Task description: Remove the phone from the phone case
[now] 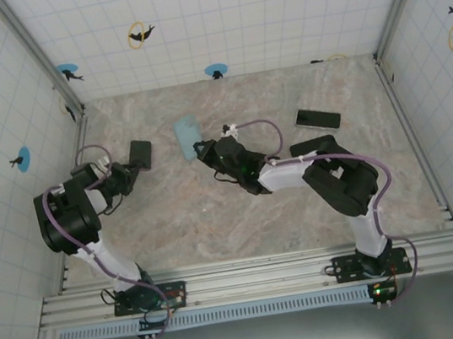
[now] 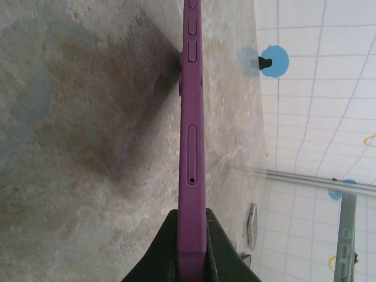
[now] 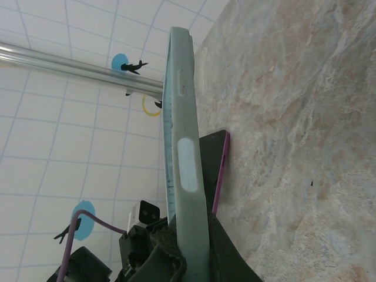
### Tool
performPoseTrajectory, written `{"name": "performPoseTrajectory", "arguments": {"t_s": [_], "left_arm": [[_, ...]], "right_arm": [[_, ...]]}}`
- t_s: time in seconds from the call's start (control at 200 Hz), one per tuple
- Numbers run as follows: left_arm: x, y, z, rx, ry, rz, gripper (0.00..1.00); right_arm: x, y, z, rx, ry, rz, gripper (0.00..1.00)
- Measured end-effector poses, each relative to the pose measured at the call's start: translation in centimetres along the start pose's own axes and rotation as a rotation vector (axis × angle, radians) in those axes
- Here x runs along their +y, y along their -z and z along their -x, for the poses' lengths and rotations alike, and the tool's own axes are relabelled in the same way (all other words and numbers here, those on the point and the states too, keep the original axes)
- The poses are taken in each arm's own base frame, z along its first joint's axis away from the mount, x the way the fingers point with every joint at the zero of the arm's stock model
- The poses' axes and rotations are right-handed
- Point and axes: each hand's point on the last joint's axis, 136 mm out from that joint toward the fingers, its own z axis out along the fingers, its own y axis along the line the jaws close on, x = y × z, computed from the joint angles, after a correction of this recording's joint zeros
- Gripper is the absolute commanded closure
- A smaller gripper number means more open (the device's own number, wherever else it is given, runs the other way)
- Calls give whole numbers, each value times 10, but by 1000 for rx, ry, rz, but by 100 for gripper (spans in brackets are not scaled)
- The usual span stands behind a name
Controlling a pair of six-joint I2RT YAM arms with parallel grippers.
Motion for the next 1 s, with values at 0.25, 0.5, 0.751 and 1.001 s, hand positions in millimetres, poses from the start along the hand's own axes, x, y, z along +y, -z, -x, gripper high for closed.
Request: {"name": "performPoseTrajectory", "arguments": {"t_s": [0.25, 0.5, 0.751, 1.001], "left_arm": [[3, -1, 5, -1, 6, -3, 84], [13, -1, 3, 12, 43, 22, 75], [22, -1, 0, 30, 59, 56, 64], [28, -1, 3, 38, 49, 109, 59]], "right_arm": [[-8, -1, -7, 15, -10, -26, 96], [-15, -3, -9, 20, -8, -45, 96], [-14, -8, -10, 20, -9, -45, 96], [-12, -13, -10, 20, -7, -45, 96]]}}
